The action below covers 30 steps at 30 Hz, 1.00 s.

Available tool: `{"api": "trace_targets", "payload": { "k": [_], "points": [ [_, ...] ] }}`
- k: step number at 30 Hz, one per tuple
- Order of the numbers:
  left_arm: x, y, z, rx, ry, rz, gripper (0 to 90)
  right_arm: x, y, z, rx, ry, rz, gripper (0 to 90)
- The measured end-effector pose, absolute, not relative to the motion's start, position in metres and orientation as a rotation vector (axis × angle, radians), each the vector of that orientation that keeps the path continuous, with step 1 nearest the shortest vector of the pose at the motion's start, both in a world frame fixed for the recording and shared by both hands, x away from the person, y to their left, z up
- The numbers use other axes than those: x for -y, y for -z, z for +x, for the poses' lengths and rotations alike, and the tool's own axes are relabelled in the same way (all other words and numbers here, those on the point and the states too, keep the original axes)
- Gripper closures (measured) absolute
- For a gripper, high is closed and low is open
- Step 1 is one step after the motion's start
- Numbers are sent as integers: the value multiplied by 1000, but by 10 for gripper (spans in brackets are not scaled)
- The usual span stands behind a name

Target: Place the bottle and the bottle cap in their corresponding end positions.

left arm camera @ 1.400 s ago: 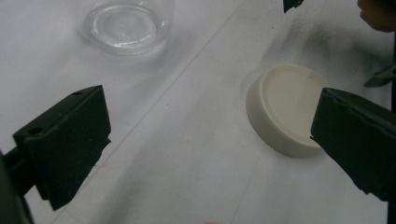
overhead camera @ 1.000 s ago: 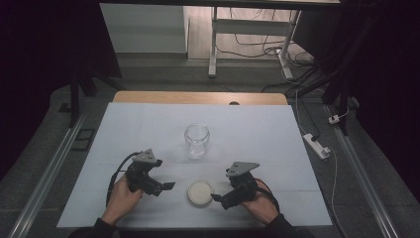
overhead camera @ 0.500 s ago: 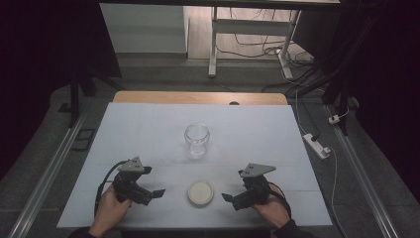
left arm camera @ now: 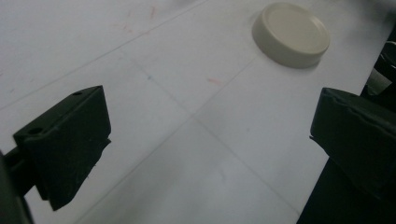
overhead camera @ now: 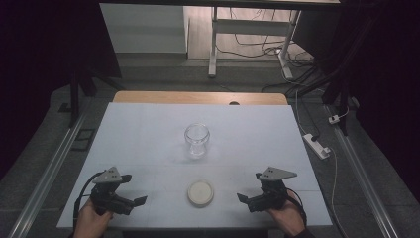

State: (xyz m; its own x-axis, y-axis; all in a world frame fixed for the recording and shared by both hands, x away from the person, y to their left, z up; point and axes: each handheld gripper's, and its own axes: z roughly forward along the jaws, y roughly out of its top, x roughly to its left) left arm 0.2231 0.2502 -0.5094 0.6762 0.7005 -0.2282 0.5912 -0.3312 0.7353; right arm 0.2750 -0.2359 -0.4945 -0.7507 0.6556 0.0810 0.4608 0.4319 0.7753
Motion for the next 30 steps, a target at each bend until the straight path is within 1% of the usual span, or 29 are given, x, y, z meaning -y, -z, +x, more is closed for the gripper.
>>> {"api": "trace_targets", "payload": {
  "k": [16,22,30],
  "points": [
    [-277,519,195,-1090,-193,2003,0,280,497,254,-2343,-1136,1144,0],
    [-286,524,188,-1152,-205,2000,0,288,499,245,-2341,-1068,1170,0],
    [-288,523,186,-1171,-208,1985,0,293,498,241,-2331,-1052,1199,0]
  ]
}}
